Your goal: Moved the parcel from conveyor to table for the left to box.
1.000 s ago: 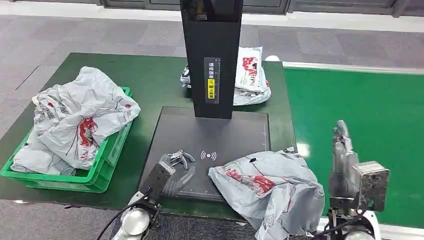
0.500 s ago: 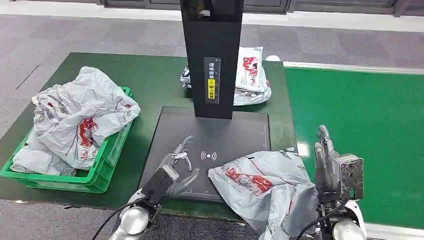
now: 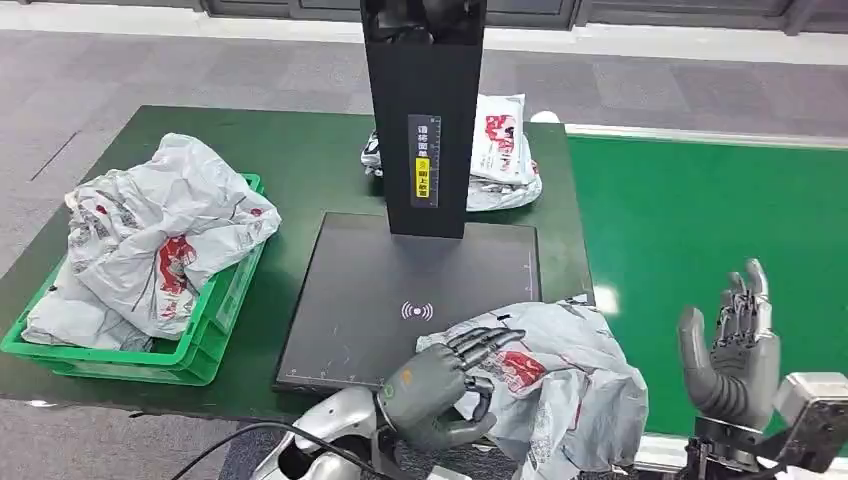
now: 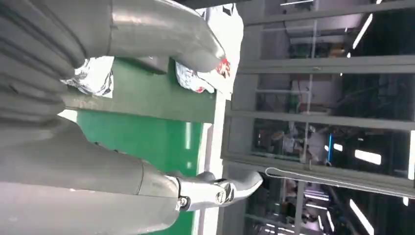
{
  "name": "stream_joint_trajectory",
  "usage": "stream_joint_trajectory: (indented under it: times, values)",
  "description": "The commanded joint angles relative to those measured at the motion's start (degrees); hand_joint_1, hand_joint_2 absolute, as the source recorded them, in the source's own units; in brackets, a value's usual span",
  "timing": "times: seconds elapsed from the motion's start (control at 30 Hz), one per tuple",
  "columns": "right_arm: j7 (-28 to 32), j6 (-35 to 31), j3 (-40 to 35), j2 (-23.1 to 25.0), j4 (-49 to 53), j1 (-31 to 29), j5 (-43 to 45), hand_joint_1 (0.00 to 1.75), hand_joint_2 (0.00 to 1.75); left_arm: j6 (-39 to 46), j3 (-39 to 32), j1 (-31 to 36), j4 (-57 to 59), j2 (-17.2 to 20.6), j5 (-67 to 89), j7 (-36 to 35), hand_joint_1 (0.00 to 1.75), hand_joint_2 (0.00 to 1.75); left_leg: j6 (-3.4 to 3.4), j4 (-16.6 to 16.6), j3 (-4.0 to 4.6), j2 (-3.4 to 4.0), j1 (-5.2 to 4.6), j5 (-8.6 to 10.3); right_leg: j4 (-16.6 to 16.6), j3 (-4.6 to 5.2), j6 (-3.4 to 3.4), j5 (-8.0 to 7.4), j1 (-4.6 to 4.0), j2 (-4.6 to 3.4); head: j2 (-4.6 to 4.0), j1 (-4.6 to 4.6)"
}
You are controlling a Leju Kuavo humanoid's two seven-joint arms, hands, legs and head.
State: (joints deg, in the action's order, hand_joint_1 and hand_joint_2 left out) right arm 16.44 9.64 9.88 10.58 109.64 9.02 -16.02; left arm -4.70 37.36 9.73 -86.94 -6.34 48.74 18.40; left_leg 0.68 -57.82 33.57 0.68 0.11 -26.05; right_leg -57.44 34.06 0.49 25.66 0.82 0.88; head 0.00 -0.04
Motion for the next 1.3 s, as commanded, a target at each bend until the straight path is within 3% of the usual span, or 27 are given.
stream_joint_trajectory:
  times: [0.03, 0.07, 0.1, 0.5, 1.07, 1.3]
  values:
    - [0.5, 1.5, 5.1, 2.0, 0.9, 0.2, 0.5, 0.00, 1.75, 4.2, 9.8, 9.9, 18.7, 0.1, 5.7, -4.3, 0.00, 1.75, 0.00, 0.1, -0.14, -0.34, 0.03, 0.08, 0.2, -0.26, -0.03, 0.01, -0.03, 0.24, 0.00, 0.00]
    - [0.6, 1.7, 4.8, 1.9, 0.7, 0.1, 0.4, 0.00, 1.75, 5.0, 10.0, 10.0, 19.4, 0.1, 6.9, -5.4, 0.00, 1.75, 0.01, 0.1, -0.12, -0.22, 0.02, 0.06, 0.1, -0.20, -0.04, 0.00, -0.02, 0.12, 0.00, 0.00]
    - [0.8, 2.2, 4.7, 1.9, 0.7, 0.1, 0.3, 0.00, 1.75, 6.4, 10.1, 10.3, 21.1, -0.2, 9.3, -7.5, 0.00, 0.00, 0.02, 0.1, -0.15, -0.19, 0.06, 0.06, 0.2, -0.23, -0.06, -0.03, -0.06, 0.09, 0.00, 0.00]
    - [-0.1, 3.3, 3.6, 2.1, 0.3, -1.8, -0.3, 0.00, 1.75, 8.1, 8.4, 10.4, 22.7, -1.9, 14.7, -10.8, 0.00, 0.00, 0.01, 0.0, -0.04, -0.01, 0.03, 0.01, 0.0, -0.06, -0.05, -0.03, -0.03, -0.09, 0.00, 0.00]
    - [-0.8, 3.6, 2.4, 2.0, -0.4, -2.2, -0.1, 0.00, 1.75, 9.1, 6.5, 9.4, 19.3, -0.9, 17.0, -12.2, 0.00, 0.00, 0.02, 0.1, -0.09, 0.01, 0.06, 0.00, 0.1, -0.14, -0.07, -0.05, -0.06, -0.14, 0.00, 0.00]
    - [-0.4, 3.9, 2.0, 1.5, -0.4, -2.0, 0.2, 0.00, 1.75, 8.3, 11.3, 13.5, 32.1, -3.8, 22.1, -13.5, 0.00, 0.00, 0.01, 0.1, -0.11, -0.04, 0.03, 0.03, 0.1, -0.16, -0.07, -0.05, -0.03, -0.09, 0.00, 0.00]
